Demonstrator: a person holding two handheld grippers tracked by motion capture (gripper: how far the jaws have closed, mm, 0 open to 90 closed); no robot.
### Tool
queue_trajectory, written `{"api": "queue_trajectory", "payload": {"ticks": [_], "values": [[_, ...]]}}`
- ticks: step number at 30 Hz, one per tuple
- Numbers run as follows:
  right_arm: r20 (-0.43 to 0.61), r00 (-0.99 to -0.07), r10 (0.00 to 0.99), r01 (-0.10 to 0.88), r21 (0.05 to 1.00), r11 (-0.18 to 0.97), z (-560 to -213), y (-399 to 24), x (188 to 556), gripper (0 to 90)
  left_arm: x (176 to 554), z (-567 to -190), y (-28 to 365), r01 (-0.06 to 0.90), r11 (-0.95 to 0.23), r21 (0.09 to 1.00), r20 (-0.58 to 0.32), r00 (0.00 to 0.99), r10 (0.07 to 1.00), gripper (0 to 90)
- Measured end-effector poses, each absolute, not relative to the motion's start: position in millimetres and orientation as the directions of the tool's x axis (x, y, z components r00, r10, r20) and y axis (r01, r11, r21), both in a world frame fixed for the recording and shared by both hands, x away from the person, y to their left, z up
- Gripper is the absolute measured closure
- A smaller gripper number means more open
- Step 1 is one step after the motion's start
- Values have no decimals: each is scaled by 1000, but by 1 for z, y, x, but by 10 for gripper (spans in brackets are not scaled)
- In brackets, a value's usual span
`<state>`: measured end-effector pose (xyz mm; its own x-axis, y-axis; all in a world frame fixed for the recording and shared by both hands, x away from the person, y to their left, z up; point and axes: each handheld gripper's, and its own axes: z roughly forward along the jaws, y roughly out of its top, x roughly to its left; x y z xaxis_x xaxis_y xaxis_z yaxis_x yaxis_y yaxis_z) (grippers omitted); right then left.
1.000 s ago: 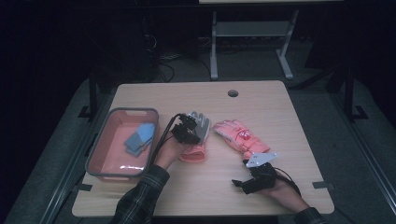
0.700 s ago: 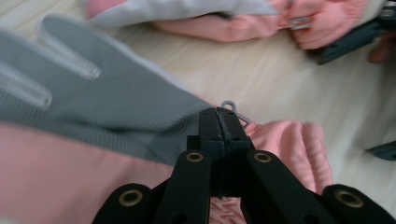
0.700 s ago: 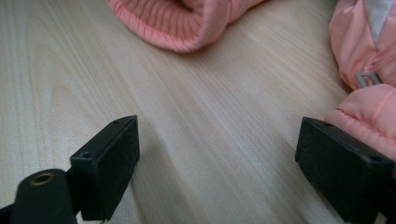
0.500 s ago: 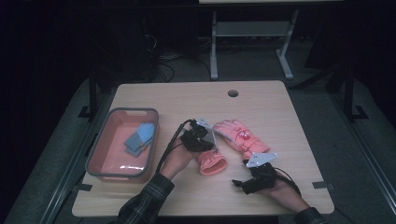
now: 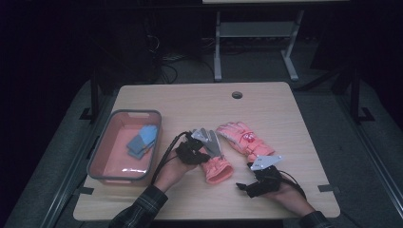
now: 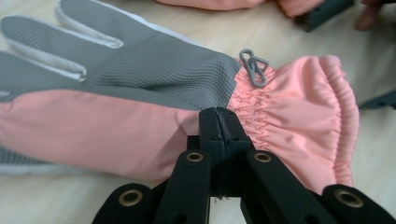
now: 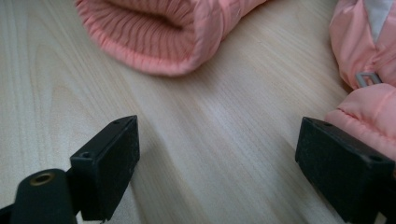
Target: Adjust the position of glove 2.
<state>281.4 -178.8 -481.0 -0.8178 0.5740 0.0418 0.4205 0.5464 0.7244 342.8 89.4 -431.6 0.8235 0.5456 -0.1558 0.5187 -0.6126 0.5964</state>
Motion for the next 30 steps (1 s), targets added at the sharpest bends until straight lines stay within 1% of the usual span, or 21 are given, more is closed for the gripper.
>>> {"api": "queue_trajectory", "payload": {"ticks": [2,7,8,9,13,17,19,23,24,26,28,29,30], "values": [[41,-818,574,420,724,547,-481,-180,281,130,337,-431,87,502,-631,591,-155,839,522,896],[41,-811,584,429,721,545,-480,-189,274,132,325,-432,75,485,-632,604,-174,854,490,896],[41,-812,582,430,715,550,-480,-191,273,135,323,-432,71,492,-617,614,-189,851,490,896],[39,-812,583,434,708,557,-479,-194,271,137,322,-432,68,476,-632,611,-181,862,474,896],[43,-813,580,447,686,574,-476,-201,261,138,317,-434,54,465,-624,628,-189,869,457,895],[51,-819,572,451,674,585,-473,-206,258,142,317,-433,55,454,-622,638,-185,874,449,893],[63,-815,576,460,676,576,-471,-208,258,150,316,-430,59,453,-608,652,-185,873,451,862],[72,-812,580,459,692,557,-460,-212,257,209,310,-423,75,433,-597,675,-160,876,455,778],[80,-812,578,460,699,548,-456,-214,258,226,306,-421,81,427,-592,684,-151,876,457,754],[104,-803,587,469,719,513,-448,-218,259,264,300,-421,92,410,-593,693,-127,879,460,673],[112,-793,598,477,726,495,-443,-220,261,305,296,-424,100,401,-599,693,-112,881,461,634],[119,-790,602,483,725,491,-441,-221,263,311,293,-426,103,406,-590,698,-114,876,468,612],[118,-791,601,481,727,490,-440,-222,265,316,291,-428,108,394,-603,693,-98,881,462,591]]}}
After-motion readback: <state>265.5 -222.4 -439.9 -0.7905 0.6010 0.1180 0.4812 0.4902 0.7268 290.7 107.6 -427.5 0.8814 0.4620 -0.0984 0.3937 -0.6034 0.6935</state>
